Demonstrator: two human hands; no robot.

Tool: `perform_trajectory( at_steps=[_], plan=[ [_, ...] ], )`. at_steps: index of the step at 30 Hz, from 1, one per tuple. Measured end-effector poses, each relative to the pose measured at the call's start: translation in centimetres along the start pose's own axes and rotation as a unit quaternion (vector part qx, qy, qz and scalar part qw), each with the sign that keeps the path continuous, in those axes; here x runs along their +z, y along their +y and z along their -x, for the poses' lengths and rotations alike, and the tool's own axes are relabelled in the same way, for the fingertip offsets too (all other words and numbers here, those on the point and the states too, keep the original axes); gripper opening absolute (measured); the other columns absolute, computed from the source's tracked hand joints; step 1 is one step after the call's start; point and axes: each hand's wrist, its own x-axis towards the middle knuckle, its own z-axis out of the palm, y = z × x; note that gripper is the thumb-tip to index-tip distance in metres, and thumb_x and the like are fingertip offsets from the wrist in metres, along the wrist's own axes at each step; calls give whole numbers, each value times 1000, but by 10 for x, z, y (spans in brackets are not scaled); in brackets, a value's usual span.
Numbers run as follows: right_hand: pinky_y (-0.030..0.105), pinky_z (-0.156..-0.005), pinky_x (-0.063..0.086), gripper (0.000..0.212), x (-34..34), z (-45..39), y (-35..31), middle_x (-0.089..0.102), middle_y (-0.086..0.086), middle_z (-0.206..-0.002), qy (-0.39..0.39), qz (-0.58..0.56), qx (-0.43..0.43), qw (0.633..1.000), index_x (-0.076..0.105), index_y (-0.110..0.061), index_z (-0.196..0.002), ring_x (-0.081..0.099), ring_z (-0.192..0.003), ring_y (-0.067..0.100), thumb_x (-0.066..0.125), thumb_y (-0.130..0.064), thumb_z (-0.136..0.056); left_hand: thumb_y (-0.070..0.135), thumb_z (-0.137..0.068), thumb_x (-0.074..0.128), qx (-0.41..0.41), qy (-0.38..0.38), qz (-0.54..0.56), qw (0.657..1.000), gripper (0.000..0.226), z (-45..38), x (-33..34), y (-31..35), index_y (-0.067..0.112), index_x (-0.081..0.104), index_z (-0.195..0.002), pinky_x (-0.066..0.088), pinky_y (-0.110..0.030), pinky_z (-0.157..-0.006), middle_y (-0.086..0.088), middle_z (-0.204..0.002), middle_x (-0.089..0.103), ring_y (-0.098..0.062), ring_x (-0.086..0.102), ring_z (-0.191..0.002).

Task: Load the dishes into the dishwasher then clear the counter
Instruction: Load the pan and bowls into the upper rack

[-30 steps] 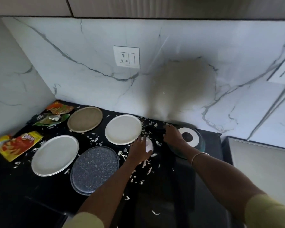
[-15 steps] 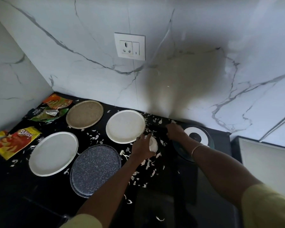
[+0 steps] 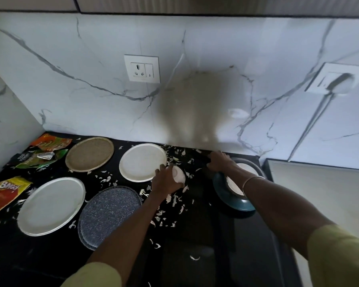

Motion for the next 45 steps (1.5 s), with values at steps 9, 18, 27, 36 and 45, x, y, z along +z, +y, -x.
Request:
perform_trajectory(
  at_steps=[9, 18, 27, 36, 45],
  plan=[
    [35, -73, 54, 38, -9, 76, 30, 66, 13, -108, 40, -12, 49, 998, 66, -16, -114, 65, -96, 34, 61, -24, -77, 55, -57, 82, 60, 6, 30, 998, 101, 46, -3, 27, 24, 38, -142, 48, -45, -95, -15, -133, 43, -40, 48, -120],
    [34, -61, 54, 28, 9, 165, 68, 64, 15, -95, 51, 2, 63, 997, 66, -10, -102, 65, -72, 31, 53, -20, -79, 54, -61, 82, 83, 5, 5, 996, 103, 132, 0, 55, 22, 35, -146, 45, -45, -98, -15, -136, 41, -40, 44, -124],
    [32, -56, 47, 22, 47, 306, 98, 62, 13, -89, 61, 11, 55, 997, 65, -7, -101, 63, -70, 30, 58, -20, -85, 57, -58, 82, 91, 25, -13, 995, 100, 256, 21, 67, 18, 40, -140, 48, -43, -95, -19, -130, 47, -41, 50, -118],
    [33, -59, 47, 22, 104, 454, 124, 61, 15, -95, 50, -32, 108, 992, 64, -5, -106, 63, -75, 32, 59, -15, -87, 55, -61, 82, 91, -14, -27, 995, 104, 393, 44, 69, 19, 34, -145, 47, -48, -95, -16, -135, 41, -41, 44, -124],
    [33, -64, 44, 26, 154, 586, 123, 63, 21, -103, 67, -66, 131, 987, 63, -4, -108, 66, -85, 37, 59, -20, -87, 54, -62, 80, 136, -20, -25, 990, 99, 512, 59, 68, 19, 38, -145, 48, -45, -93, -18, -132, 45, -41, 48, -121]
  ],
)
